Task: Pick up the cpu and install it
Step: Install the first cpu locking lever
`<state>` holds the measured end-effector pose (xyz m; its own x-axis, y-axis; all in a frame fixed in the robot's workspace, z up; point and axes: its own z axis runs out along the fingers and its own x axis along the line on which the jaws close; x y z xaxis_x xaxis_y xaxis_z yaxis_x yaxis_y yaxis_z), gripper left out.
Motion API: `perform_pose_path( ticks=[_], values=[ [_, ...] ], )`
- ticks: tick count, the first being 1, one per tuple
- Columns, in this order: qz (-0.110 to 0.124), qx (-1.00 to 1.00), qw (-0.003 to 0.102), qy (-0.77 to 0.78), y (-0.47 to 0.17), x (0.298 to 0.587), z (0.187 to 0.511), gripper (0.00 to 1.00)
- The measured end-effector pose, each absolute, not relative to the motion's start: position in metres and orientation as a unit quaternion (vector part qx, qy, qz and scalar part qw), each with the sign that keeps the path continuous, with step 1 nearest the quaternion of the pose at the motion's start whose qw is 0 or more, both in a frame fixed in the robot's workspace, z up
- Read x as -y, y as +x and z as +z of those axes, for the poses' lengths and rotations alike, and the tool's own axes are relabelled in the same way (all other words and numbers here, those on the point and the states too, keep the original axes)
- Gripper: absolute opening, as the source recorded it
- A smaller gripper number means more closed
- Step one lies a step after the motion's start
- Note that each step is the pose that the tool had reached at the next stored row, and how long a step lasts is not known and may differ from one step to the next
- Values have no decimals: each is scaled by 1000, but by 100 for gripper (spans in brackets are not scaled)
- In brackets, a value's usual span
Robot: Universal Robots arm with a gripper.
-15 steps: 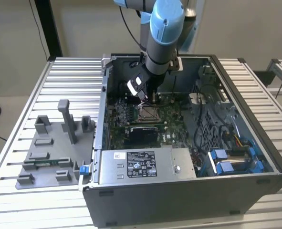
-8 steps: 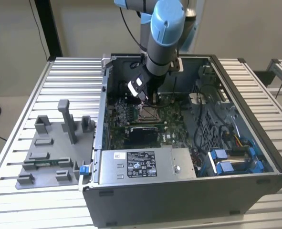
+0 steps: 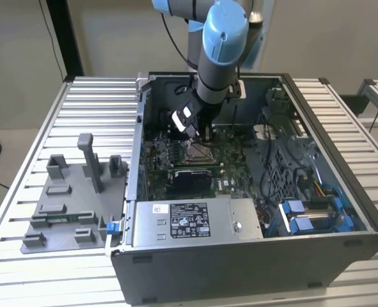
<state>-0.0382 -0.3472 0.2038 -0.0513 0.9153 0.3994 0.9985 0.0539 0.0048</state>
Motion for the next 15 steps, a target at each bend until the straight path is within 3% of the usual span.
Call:
perform_pose_path(
  ticks=[15],
  values=[
    [-142,711,147,-673,-37,348,194,0]
  ],
)
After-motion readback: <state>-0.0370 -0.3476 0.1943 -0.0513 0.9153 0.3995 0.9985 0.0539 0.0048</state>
